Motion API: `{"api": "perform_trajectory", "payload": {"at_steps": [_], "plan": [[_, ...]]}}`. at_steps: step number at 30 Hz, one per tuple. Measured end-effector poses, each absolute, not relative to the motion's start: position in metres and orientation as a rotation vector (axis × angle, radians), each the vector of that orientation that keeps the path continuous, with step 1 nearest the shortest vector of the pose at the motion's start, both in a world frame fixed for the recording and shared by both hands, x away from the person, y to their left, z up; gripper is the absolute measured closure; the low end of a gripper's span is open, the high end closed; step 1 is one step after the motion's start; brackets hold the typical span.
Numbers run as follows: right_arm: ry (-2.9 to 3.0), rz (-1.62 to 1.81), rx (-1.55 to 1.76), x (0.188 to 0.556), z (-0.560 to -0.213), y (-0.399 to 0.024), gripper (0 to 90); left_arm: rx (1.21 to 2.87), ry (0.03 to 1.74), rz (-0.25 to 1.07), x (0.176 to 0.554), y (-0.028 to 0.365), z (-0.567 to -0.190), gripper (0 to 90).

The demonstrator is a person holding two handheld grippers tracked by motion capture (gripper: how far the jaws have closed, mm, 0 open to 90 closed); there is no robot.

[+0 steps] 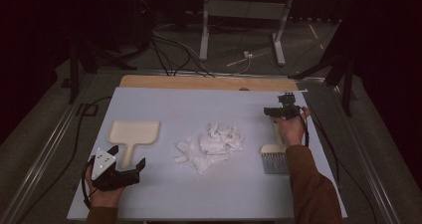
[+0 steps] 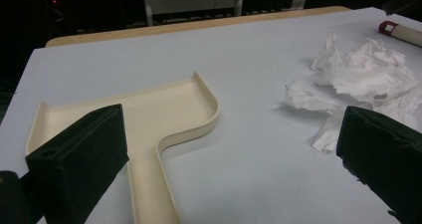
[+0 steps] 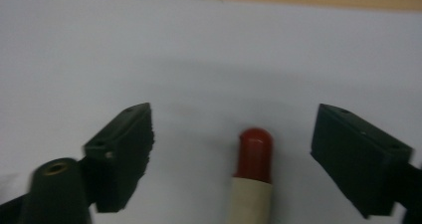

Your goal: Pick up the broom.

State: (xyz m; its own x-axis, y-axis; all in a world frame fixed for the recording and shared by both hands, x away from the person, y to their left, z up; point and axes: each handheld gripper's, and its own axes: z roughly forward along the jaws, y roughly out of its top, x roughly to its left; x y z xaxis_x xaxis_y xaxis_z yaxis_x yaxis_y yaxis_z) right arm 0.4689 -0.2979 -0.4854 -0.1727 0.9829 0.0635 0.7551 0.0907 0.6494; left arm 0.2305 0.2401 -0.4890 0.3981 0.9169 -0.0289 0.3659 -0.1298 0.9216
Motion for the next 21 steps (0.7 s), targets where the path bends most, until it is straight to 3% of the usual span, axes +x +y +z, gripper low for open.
{"api": "perform_trajectory", "payload": {"at_steps": [3,5,9,10,13,21], "plan": [[1.975,0.745,1.764,0.473,-0.494,-0.301,31.0,1.697,1.138,0.718,0.23,0.24,-0.49,0.7],[1.993,0.717,1.797,0.476,-0.503,-0.304,46.1,1.701,1.137,0.718,0.23,0.24,-0.49,0.7],[2.002,0.724,1.825,0.477,-0.508,-0.302,54.9,1.702,1.136,0.72,0.23,0.24,-0.49,0.7],[2.018,0.681,1.811,0.478,-0.511,-0.297,61.7,1.702,1.137,0.719,0.23,0.24,-0.49,0.7],[2.004,0.613,1.791,0.479,-0.51,-0.291,69.6,1.702,1.136,0.717,0.23,0.239,-0.49,0.7],[1.993,0.628,1.761,0.475,-0.504,-0.29,70.4,1.701,1.137,0.716,0.229,0.24,-0.49,0.7]]}}
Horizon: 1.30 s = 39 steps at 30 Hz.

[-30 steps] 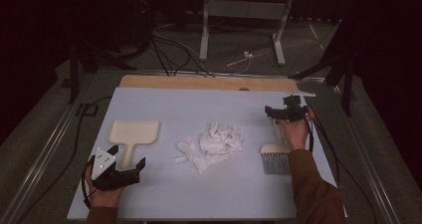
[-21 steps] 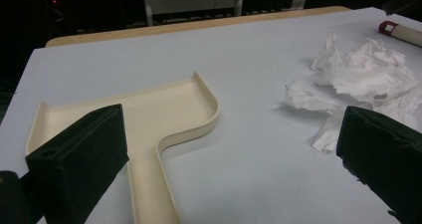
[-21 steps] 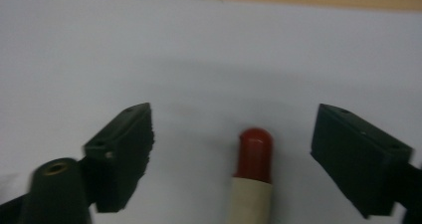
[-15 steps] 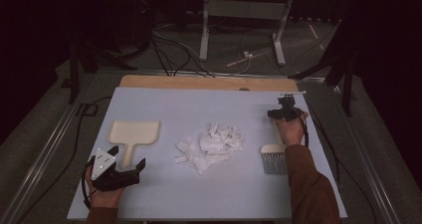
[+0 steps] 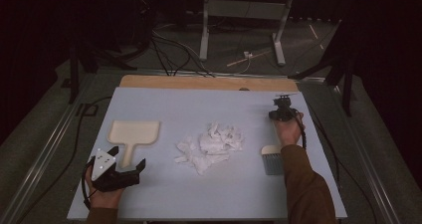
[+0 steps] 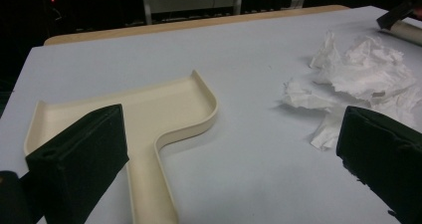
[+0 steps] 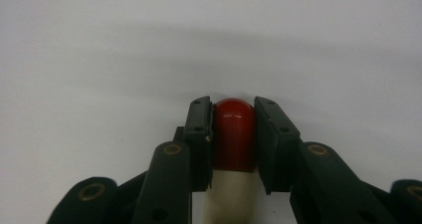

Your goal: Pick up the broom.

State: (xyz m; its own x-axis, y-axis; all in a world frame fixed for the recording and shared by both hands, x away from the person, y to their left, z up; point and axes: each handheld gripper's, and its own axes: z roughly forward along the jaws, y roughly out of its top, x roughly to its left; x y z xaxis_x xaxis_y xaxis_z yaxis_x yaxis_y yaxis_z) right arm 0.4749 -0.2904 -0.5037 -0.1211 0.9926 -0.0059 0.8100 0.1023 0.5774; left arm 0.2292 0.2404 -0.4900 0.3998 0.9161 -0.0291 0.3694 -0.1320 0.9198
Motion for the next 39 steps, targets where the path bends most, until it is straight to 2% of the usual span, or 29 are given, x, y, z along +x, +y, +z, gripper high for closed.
{"api": "perform_trajectory", "payload": {"at_steps": [9,17,31,39], "plan": [[1.916,0.861,1.531,0.436,-0.443,-0.281,70.5,1.71,1.122,0.711,0.23,0.233,-0.488,0.7],[1.843,1.021,1.38,0.396,-0.407,-0.278,70.5,1.706,1.077,0.668,0.236,0.217,-0.478,0.7],[1.767,1.155,1.289,0.364,-0.382,-0.268,70.6,1.756,0.97,0.622,0.249,0.18,-0.466,0.7],[1.757,1.197,1.272,0.359,-0.377,-0.262,70.6,1.775,0.865,0.551,0.264,0.129,-0.454,0.7]]}}
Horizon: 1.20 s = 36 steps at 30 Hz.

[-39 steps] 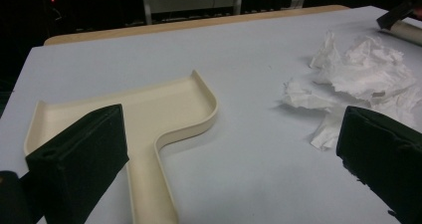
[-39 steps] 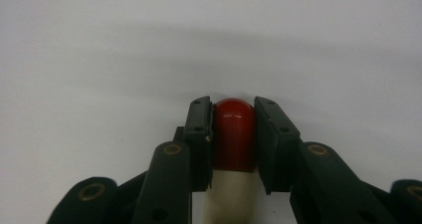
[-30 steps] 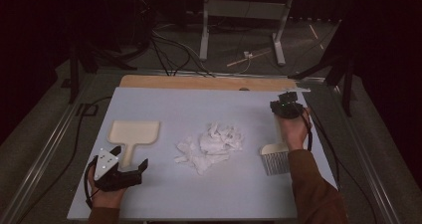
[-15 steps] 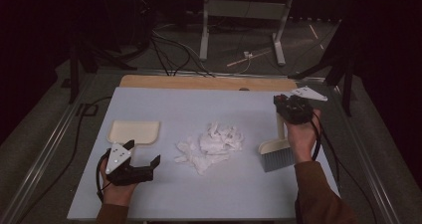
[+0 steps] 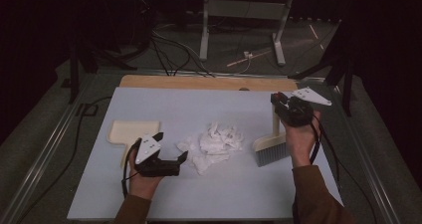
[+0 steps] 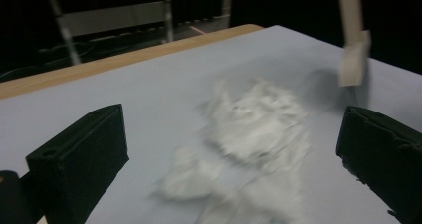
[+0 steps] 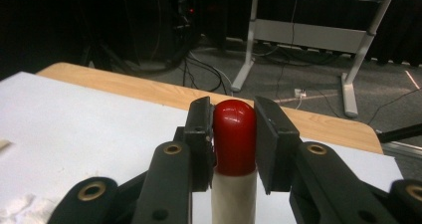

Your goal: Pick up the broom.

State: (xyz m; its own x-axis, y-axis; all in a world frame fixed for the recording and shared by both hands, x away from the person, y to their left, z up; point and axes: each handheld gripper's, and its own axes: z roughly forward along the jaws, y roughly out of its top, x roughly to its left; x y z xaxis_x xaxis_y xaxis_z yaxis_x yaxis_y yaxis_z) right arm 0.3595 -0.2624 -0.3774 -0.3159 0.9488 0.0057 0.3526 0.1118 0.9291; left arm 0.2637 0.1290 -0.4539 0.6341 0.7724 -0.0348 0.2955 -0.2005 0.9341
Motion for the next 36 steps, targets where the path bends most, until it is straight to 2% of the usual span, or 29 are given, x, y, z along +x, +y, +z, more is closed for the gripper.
{"api": "perform_trajectory", "payload": {"at_steps": [9,16,25,36], "plan": [[1.736,1.261,1.27,0.353,-0.372,-0.259,70.6,1.862,0.75,0.471,0.285,0.063,-0.458,0.8],[1.729,1.307,1.259,0.345,-0.367,-0.255,70.6,1.927,0.698,0.393,0.299,0.028,-0.465,3.6],[1.715,1.334,1.235,0.332,-0.365,-0.249,70.6,1.959,0.651,0.301,0.316,-0.008,-0.469,13.2],[1.72,1.344,1.217,0.321,-0.362,-0.246,70.6,2.021,0.624,0.268,0.325,-0.028,-0.483,23.8]]}}
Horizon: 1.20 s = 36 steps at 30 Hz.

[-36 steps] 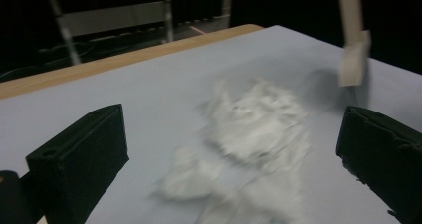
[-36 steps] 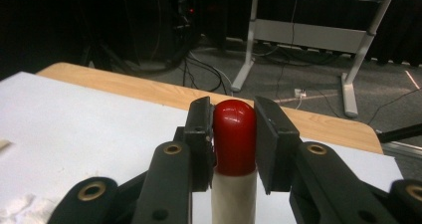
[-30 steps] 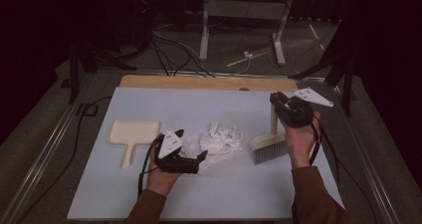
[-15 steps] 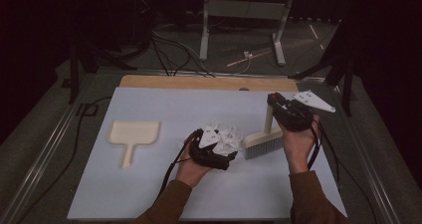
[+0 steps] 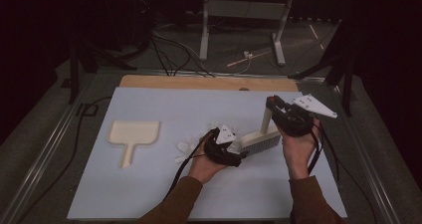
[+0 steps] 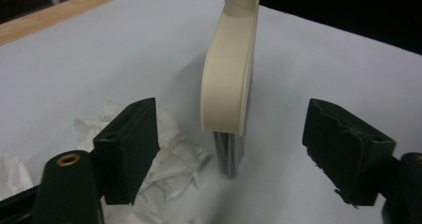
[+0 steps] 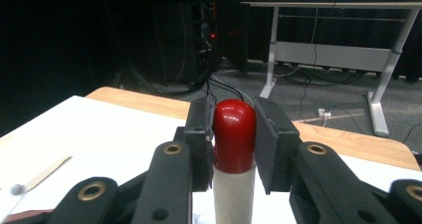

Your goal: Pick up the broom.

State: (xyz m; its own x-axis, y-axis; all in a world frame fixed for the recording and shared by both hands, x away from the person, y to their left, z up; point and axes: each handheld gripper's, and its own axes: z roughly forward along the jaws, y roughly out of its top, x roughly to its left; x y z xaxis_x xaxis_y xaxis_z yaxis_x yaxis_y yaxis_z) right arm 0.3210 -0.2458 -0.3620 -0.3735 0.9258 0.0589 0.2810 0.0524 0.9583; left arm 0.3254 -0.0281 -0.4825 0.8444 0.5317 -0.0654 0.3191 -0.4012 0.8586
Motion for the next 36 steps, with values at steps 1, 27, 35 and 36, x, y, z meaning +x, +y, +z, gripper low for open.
{"api": "perform_trajectory", "payload": {"at_steps": [1,27,35,36], "plan": [[1.718,1.345,1.215,0.32,-0.362,-0.246,70.6,2.022,0.628,0.265,0.327,-0.029,-0.483,24.7],[1.776,1.371,1.179,0.303,-0.349,-0.247,70.3,2.044,0.542,0.206,0.337,-0.049,-0.478,69.8],[1.812,1.448,1.164,0.308,-0.351,-0.264,41.0,2.076,0.509,0.193,0.334,-0.044,-0.474,70.1],[1.81,1.454,1.166,0.309,-0.352,-0.267,33.9,2.073,0.508,0.189,0.334,-0.044,-0.473,70.1]]}}
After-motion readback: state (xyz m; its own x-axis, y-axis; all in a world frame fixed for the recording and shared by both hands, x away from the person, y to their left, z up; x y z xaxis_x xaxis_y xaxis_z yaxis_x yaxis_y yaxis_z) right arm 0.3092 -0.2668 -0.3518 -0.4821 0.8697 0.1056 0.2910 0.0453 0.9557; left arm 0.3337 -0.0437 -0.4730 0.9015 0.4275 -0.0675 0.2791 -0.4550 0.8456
